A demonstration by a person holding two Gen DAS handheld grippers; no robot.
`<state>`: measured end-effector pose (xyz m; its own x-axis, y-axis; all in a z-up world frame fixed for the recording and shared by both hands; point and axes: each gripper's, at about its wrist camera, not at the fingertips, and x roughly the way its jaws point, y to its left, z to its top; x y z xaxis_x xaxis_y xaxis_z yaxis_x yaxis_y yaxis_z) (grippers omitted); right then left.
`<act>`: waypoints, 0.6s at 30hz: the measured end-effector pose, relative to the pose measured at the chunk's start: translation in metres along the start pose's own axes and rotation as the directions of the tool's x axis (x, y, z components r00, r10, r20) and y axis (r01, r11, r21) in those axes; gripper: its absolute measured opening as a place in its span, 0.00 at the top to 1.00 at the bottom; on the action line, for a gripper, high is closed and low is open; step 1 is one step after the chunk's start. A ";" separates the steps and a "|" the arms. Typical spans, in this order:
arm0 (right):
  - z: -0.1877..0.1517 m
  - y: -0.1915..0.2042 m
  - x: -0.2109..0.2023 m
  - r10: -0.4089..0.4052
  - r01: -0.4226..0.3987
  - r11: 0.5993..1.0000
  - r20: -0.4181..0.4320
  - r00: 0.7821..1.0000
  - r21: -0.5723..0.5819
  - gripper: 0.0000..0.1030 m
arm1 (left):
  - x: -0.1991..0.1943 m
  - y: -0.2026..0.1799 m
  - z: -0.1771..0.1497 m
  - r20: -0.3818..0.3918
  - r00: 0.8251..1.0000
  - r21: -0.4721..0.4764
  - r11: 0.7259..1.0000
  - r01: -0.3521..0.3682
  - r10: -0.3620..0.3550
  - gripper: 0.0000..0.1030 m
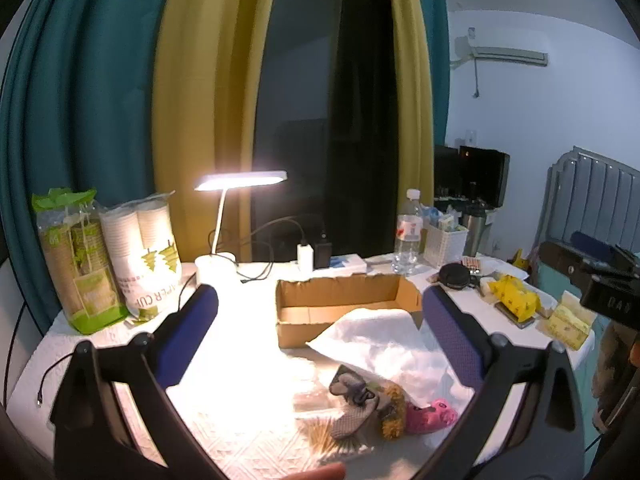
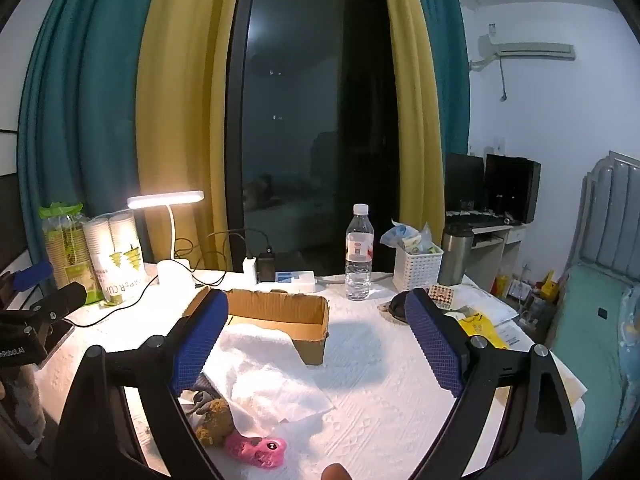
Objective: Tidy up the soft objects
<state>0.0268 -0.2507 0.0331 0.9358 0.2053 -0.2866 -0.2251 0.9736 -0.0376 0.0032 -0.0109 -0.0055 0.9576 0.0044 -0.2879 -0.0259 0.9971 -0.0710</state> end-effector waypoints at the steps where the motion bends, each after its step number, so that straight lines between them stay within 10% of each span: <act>1: 0.000 0.000 0.000 0.002 -0.002 1.000 -0.002 1.000 -0.002 0.10 | -0.001 0.001 0.000 0.003 1.000 -0.004 1.000 0.002 -0.002 0.00; 18: -0.002 0.001 0.003 0.006 -0.006 1.000 -0.012 1.000 -0.006 0.10 | -0.007 0.005 0.003 0.017 1.000 -0.014 1.000 0.008 -0.008 0.00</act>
<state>0.0287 -0.2490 0.0303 0.9312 0.2094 -0.2984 -0.2319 0.9718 -0.0415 -0.0027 -0.0054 -0.0015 0.9626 -0.0020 -0.2709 -0.0224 0.9960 -0.0869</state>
